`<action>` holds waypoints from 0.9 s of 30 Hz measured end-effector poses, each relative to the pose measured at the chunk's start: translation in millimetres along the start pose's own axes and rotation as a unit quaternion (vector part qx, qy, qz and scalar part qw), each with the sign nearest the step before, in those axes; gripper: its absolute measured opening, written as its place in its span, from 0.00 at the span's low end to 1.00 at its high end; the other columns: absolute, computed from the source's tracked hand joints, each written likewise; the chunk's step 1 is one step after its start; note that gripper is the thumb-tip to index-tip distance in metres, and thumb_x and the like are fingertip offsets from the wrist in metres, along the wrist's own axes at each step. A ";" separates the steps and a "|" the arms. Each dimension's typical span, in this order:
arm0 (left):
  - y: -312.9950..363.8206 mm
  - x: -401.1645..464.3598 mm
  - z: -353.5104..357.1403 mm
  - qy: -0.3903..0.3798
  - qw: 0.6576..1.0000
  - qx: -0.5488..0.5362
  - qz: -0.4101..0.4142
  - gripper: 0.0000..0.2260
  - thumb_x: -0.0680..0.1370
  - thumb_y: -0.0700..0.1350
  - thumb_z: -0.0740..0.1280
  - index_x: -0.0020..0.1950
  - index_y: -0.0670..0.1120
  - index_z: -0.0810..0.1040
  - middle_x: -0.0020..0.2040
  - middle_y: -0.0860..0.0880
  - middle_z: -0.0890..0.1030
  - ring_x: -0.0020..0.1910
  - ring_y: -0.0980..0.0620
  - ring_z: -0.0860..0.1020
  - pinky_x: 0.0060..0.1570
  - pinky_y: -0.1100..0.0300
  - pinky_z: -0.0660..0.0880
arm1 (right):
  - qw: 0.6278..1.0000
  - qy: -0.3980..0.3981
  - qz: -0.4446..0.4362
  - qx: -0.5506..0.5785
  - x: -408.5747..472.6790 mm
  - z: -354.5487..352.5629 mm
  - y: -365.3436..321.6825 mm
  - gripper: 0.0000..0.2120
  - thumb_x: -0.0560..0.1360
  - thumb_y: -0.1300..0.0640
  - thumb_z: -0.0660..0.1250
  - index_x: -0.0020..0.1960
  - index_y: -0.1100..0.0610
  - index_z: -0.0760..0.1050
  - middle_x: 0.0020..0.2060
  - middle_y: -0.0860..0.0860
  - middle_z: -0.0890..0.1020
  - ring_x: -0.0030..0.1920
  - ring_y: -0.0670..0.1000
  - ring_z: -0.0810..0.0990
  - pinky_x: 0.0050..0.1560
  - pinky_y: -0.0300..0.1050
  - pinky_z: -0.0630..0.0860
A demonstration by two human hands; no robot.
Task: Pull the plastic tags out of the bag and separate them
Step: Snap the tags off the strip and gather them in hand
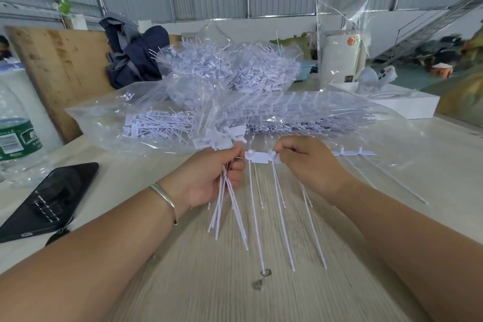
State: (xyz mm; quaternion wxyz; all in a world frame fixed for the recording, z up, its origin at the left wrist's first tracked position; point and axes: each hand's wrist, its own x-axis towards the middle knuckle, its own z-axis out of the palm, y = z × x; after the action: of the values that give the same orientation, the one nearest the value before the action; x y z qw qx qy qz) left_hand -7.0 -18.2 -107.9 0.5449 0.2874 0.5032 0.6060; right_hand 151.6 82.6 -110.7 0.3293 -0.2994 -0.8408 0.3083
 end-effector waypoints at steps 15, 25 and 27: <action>3.0 4.6 -12.8 0.001 1.000 -0.020 -0.008 0.10 0.68 0.45 0.73 0.30 0.50 0.74 0.27 0.55 0.58 0.18 0.59 0.56 0.19 0.68 0.54 | 1.000 0.012 0.003 -0.007 2.8 -2.6 6.9 0.10 0.77 0.47 0.64 0.49 0.54 0.76 0.40 0.46 0.75 0.41 0.47 0.74 0.40 0.41 0.68; -1.0 -4.7 -5.8 -0.130 0.991 -0.008 0.008 0.10 0.74 0.47 0.69 0.33 0.50 0.74 0.27 0.55 0.60 0.20 0.61 0.57 0.23 0.68 0.55 | 0.961 -0.144 0.032 0.234 -6.2 -6.3 -7.4 0.09 0.79 0.54 0.62 0.50 0.59 0.75 0.35 0.49 0.78 0.36 0.50 0.74 0.40 0.43 0.73; -1.5 -6.7 -1.6 -0.156 0.988 0.004 0.010 0.10 0.75 0.50 0.67 0.35 0.49 0.76 0.27 0.55 0.60 0.21 0.61 0.57 0.24 0.68 0.55 | 0.950 -0.172 0.041 0.255 -7.5 -2.3 -7.9 0.16 0.79 0.52 0.61 0.58 0.64 0.74 0.39 0.55 0.75 0.37 0.52 0.74 0.42 0.46 0.72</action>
State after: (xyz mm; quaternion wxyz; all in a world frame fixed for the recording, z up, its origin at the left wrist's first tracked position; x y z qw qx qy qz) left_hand -6.2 -25.2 -108.4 0.6095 0.3859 0.4111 0.5573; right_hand 155.5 73.1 -106.4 0.2319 -0.1814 -0.7650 0.5728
